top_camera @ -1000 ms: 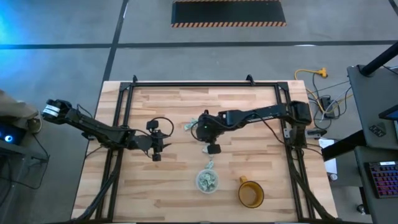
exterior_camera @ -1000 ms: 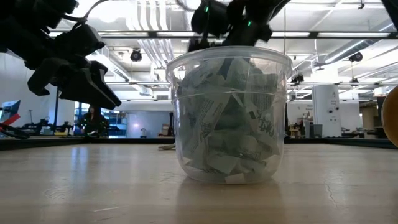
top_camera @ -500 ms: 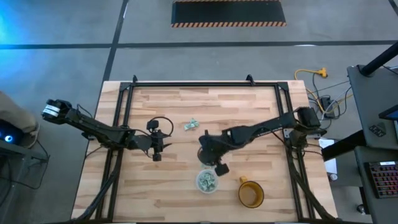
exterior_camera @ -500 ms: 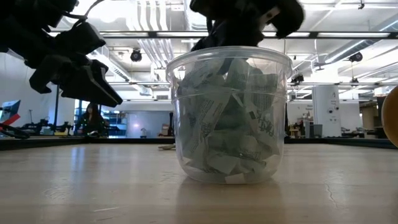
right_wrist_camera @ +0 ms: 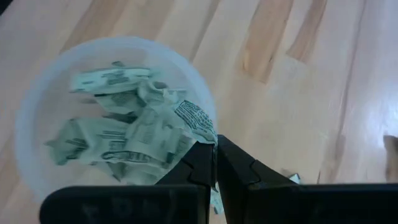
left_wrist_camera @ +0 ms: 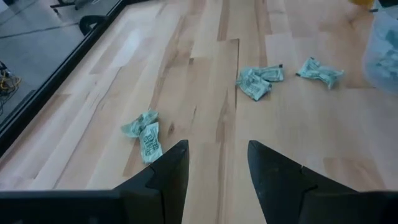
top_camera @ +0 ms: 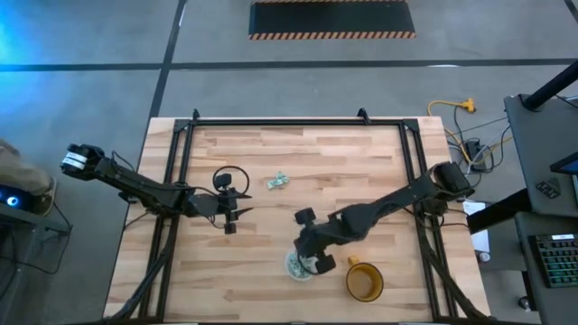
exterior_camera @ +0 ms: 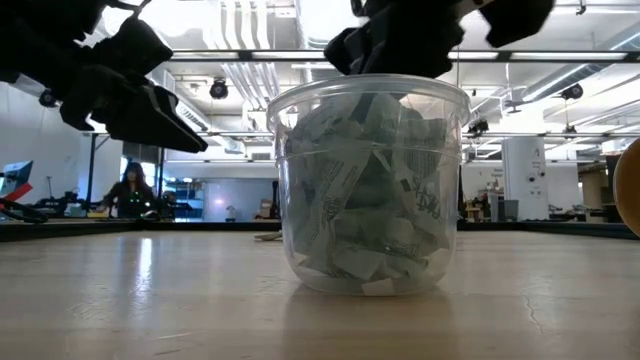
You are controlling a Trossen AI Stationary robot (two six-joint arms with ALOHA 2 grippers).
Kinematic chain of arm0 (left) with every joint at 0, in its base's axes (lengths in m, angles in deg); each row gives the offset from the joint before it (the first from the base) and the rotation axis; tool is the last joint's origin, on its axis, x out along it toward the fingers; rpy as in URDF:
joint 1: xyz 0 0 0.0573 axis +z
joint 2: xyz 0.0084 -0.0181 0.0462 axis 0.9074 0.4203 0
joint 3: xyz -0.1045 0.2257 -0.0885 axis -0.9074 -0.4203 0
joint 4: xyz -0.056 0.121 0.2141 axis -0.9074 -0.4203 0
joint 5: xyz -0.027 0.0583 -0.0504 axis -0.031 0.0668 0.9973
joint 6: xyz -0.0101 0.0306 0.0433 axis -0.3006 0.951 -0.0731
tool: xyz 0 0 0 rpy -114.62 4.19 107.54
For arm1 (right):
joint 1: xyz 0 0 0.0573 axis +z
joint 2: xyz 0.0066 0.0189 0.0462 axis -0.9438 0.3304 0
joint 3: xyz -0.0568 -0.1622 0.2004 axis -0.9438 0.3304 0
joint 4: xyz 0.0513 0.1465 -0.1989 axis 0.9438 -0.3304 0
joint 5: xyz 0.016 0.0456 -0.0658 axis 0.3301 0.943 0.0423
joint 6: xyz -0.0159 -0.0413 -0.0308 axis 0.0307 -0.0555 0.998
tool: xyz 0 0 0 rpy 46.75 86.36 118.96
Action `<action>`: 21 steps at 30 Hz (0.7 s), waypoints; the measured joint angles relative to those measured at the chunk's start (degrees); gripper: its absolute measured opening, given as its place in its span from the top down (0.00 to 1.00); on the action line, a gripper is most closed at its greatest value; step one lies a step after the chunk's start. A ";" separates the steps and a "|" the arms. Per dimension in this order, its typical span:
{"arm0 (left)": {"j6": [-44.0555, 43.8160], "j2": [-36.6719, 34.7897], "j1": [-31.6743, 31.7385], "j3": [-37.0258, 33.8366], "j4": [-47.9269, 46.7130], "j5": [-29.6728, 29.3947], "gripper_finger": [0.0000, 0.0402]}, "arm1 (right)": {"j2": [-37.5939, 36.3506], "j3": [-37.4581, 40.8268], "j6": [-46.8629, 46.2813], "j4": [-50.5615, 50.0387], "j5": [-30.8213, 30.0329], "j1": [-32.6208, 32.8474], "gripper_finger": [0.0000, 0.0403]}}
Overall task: Pick and place Stevia / Truvia into bins
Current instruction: Put the stevia packet into the transparent bin
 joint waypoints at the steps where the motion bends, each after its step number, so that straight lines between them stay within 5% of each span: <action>1: -0.01 0.00 0.00 0.00 0.08 0.03 0.63 | 0.00 0.00 -0.35 0.02 -0.65 0.63 0.98; 21: -1.11 0.00 0.00 0.00 3.07 0.31 0.63 | 0.04 0.11 -4.82 1.28 -12.63 9.19 0.98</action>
